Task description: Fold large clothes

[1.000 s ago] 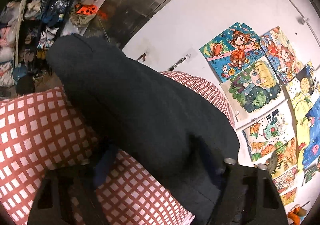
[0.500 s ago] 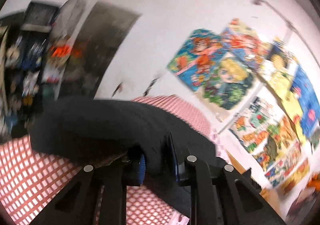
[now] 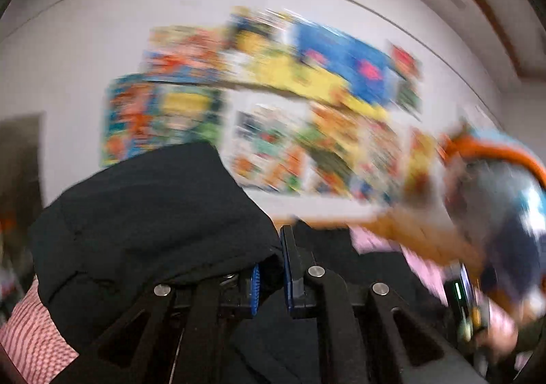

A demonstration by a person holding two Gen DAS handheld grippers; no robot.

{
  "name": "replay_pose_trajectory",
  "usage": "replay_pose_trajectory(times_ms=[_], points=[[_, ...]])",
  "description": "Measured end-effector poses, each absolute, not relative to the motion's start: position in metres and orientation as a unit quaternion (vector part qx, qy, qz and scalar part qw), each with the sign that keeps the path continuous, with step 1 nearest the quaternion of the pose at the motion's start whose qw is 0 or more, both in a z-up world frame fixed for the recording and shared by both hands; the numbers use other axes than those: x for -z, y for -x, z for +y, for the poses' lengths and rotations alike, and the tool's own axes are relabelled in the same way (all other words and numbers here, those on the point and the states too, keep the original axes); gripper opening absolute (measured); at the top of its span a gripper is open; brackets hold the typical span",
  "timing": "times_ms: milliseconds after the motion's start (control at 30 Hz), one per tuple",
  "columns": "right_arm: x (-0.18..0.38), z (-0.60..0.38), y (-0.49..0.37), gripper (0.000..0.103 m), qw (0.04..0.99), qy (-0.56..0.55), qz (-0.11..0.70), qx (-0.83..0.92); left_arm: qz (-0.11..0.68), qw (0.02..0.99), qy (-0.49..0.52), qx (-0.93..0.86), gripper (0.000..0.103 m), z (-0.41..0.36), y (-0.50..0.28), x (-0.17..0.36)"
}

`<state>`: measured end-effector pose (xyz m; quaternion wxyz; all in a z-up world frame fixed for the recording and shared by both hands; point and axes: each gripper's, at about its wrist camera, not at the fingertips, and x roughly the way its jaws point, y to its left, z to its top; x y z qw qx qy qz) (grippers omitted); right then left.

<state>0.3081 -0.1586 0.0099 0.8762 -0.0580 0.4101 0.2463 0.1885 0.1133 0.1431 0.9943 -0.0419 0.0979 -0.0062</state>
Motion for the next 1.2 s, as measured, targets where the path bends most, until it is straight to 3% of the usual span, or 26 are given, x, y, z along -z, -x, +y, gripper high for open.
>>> replay_pose_trajectory(times_ms=[233,467,567,667,733,800,1000,1200], points=[[-0.001,-0.203,-0.32,0.092,0.882,0.007,0.426,-0.201,0.249,0.958,-0.071,0.124,0.011,0.014,-0.221,-0.085],[0.018,-0.244,-0.331,0.092,0.867,-0.068,0.459,-0.181,0.383,0.902,-0.113,0.162,0.011,-0.022,-0.235,-0.018],[0.027,-0.257,-0.333,0.092,0.86,-0.098,0.466,-0.18,0.406,0.886,-0.142,0.171,0.011,-0.032,-0.228,-0.005],[0.036,-0.265,-0.335,0.092,0.847,-0.134,0.478,-0.191,0.408,0.879,-0.162,0.185,0.021,-0.035,-0.219,-0.004],[0.042,-0.267,-0.336,0.092,0.842,-0.151,0.48,-0.195,0.412,0.869,-0.162,0.219,0.042,-0.038,-0.209,-0.004],[0.045,-0.267,-0.338,0.092,0.838,-0.164,0.48,-0.2,0.406,0.863,-0.163,0.252,0.08,-0.041,-0.195,-0.006],[0.041,-0.253,-0.337,0.092,0.83,-0.188,0.468,-0.239,0.368,0.859,-0.205,0.292,0.081,-0.044,-0.158,-0.017],[0.015,-0.219,-0.33,0.092,0.834,-0.14,0.439,-0.303,0.351,0.88,-0.157,0.279,0.082,-0.005,-0.153,-0.04]])
